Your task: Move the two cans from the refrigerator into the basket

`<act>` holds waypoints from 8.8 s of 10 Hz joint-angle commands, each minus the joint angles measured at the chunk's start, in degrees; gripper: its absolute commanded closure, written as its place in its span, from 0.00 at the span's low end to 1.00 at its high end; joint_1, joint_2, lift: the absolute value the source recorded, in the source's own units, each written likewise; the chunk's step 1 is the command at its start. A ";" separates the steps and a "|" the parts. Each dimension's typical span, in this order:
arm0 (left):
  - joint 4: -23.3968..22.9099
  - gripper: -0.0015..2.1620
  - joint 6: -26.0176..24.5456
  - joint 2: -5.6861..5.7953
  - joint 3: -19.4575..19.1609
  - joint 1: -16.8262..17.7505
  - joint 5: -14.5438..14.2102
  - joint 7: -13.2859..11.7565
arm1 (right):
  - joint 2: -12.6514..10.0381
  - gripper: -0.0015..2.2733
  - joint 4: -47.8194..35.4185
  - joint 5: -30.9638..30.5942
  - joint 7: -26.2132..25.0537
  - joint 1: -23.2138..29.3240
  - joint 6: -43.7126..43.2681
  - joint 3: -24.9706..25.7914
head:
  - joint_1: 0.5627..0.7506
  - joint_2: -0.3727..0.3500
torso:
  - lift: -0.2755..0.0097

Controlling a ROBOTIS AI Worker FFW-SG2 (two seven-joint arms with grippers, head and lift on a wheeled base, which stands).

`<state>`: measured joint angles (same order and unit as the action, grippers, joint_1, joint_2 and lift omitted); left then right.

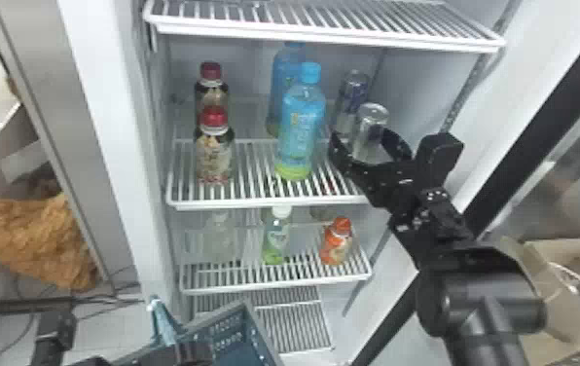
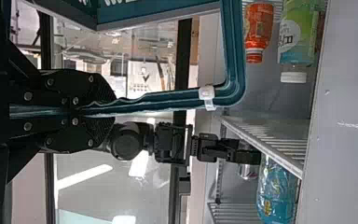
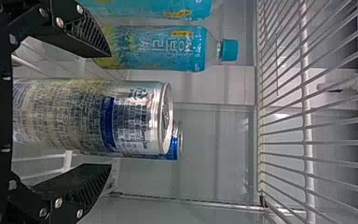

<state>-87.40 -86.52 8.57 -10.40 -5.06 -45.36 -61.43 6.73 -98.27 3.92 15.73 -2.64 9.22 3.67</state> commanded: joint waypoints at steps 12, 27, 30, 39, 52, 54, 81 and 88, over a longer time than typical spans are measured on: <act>0.00 0.55 0.04 -0.31 0.00 0.00 0.00 0.00 | 0.57 0.56 -16.27 1.91 -0.79 10.37 4.70 4.10 | 0.70 0.18 | 0.88; 0.00 0.55 -0.53 -0.31 0.00 0.14 0.34 0.52 | 0.48 0.56 -50.72 11.96 6.07 43.98 26.50 11.07 | 0.70 0.14 | 0.88; 0.00 0.55 -0.53 -0.31 0.23 0.28 0.00 0.70 | -0.93 0.56 -50.44 10.02 11.69 44.12 34.09 10.84 | 0.70 0.18 | 0.88; 0.00 0.55 -0.39 -1.01 1.94 2.67 -1.26 1.58 | 2.06 0.56 -38.77 16.99 19.87 33.85 44.78 -1.95 | 0.70 0.44 | 0.88; 0.00 0.55 0.18 -0.92 2.17 2.81 -2.17 1.58 | 1.36 0.05 -31.74 14.71 20.48 33.43 35.35 1.70 | 0.70 0.45 | 0.88; 0.00 0.55 0.18 -0.92 2.06 2.53 -2.17 1.58 | 0.04 0.05 -36.10 13.56 18.29 36.39 32.12 6.05 | 0.70 0.34 | 0.88; 0.00 0.55 -0.39 -0.31 2.63 2.39 -2.74 1.75 | -2.77 0.05 -4.18 4.19 -5.36 1.09 2.87 -0.01 | 0.70 0.20 | 0.88; 0.00 0.55 -0.39 0.04 2.63 2.67 -2.74 1.75 | -3.30 0.05 8.62 0.88 -7.47 -10.02 2.73 -0.35 | 0.70 0.21 | 0.88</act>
<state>-87.40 -86.90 8.59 -7.77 -2.45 -48.10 -59.64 3.48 -90.69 5.19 8.25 -11.75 11.95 3.31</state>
